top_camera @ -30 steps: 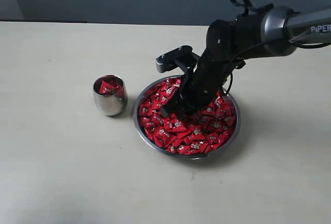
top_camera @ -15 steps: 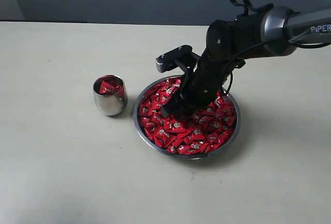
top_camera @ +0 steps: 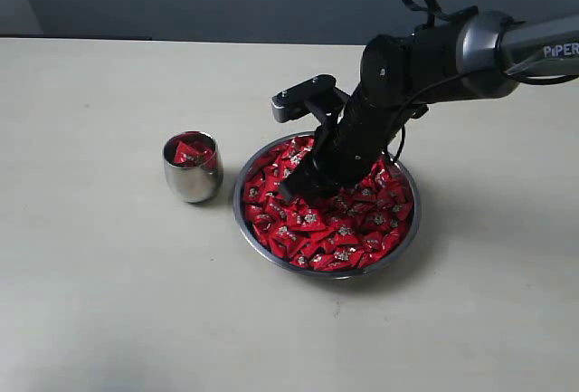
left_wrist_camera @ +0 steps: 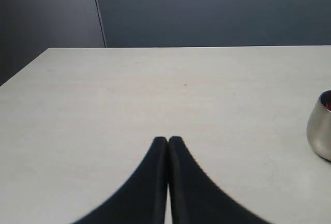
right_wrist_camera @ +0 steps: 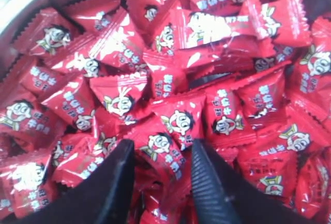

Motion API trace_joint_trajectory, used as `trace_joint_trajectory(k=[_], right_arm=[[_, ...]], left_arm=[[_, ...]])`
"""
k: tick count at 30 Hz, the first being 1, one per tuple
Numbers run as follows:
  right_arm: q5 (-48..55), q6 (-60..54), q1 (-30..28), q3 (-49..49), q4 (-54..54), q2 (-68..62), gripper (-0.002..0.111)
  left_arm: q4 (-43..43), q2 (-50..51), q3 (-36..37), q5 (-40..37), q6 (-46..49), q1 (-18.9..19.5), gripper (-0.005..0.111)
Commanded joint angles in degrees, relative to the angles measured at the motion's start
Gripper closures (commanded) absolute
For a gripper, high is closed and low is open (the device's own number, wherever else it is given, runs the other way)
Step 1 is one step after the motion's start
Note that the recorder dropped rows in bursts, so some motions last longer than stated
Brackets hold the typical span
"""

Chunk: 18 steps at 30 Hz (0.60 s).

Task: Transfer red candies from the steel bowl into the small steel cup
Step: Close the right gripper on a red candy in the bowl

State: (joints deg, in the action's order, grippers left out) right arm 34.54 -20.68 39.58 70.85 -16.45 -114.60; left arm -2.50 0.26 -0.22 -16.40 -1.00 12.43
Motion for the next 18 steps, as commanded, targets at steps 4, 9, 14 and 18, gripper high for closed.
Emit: trace_joint_trajectory(k=[4,9,14,18], right_arm=[[0.5,-0.3,-0.1,0.3,-0.1,-1.5,0.072],[0.5,-0.3,-0.1,0.3,-0.3,-2.0,0.073],[0.5,-0.3,-0.1,0.3,-0.2,-2.0,0.109],[2.1,-0.3,-0.1,1.7,0.4,-1.6,0.108]], left_arm=[[-0.1,-0.3,0.2,0.1,-0.1,0.1,0.106],[-0.1,-0.3,0.2,0.1,-0.1,0.1,0.106],[-0.1,-0.3,0.2,0.1,-0.1,0.1,0.106],[-0.1,-0.3,0.2,0.1,-0.1,0.1,0.106]])
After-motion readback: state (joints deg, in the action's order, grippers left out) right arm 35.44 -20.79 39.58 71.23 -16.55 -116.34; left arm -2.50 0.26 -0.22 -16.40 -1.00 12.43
